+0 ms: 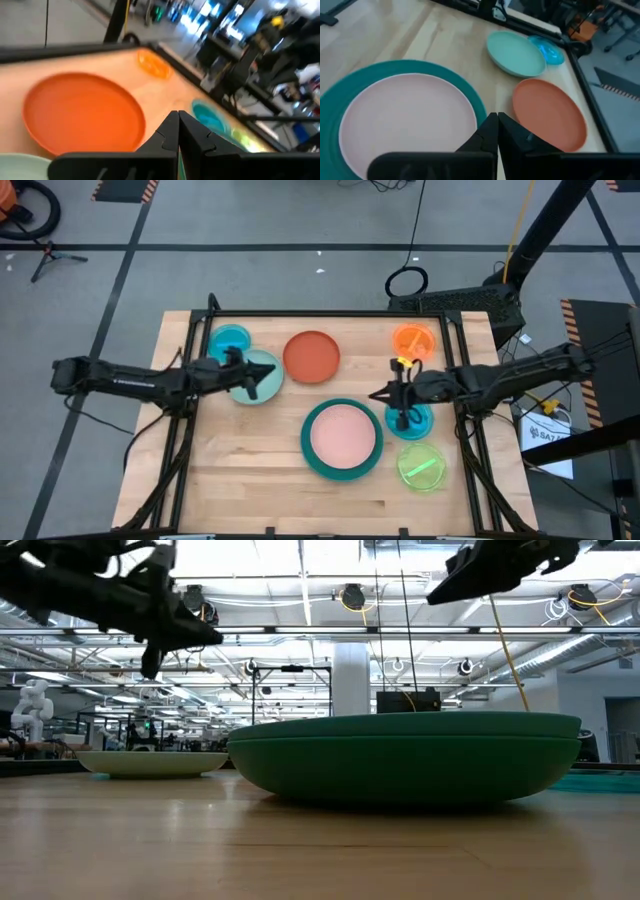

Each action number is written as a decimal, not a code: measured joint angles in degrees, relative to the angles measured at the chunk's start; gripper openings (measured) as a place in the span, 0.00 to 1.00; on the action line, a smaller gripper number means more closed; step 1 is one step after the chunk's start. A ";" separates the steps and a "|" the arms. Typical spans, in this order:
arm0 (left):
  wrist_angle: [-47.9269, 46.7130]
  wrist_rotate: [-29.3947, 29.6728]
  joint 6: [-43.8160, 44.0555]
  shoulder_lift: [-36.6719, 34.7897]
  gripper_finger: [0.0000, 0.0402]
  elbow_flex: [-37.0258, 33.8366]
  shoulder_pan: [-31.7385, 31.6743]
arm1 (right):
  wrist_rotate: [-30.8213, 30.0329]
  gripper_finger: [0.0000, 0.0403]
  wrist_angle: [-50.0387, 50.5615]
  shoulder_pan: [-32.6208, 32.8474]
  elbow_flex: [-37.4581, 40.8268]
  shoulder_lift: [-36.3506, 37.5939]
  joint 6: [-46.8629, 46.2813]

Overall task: Stack plastic plates
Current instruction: Stack the light green plate on the light pink plate

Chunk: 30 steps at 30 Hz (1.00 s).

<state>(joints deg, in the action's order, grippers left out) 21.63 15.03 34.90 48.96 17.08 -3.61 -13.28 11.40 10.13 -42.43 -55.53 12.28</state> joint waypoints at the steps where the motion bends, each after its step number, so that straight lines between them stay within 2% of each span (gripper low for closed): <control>1: -1.80 0.00 0.13 1.69 0.01 1.84 0.41 | -0.02 0.00 -0.04 0.00 0.39 0.91 0.26; 4: -13.32 0.01 -1.37 5.87 0.01 8.97 1.15 | 0.00 0.00 0.24 0.02 1.63 3.41 0.27; 9: -41.46 0.00 -1.47 13.47 0.01 21.06 2.78 | -0.02 0.00 0.27 0.04 2.61 6.72 0.41; 14: -60.56 -0.04 1.72 20.24 0.01 28.20 4.50 | 0.02 0.00 1.07 0.09 4.63 9.06 0.32; 19: -69.14 -0.20 14.72 25.41 0.01 30.97 6.22 | -0.06 0.00 2.44 0.07 5.44 10.44 0.41; 26: -69.41 -0.22 16.88 29.04 0.02 31.15 8.28 | -0.15 0.00 4.15 0.07 5.44 11.68 0.48; 30: -69.34 -0.96 16.62 29.08 0.10 31.15 8.26 | -0.29 0.00 4.26 -0.08 5.44 12.09 1.16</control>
<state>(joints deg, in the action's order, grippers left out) -47.70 14.07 51.52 78.04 48.23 4.64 -13.57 15.66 10.05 -36.99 -43.44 13.44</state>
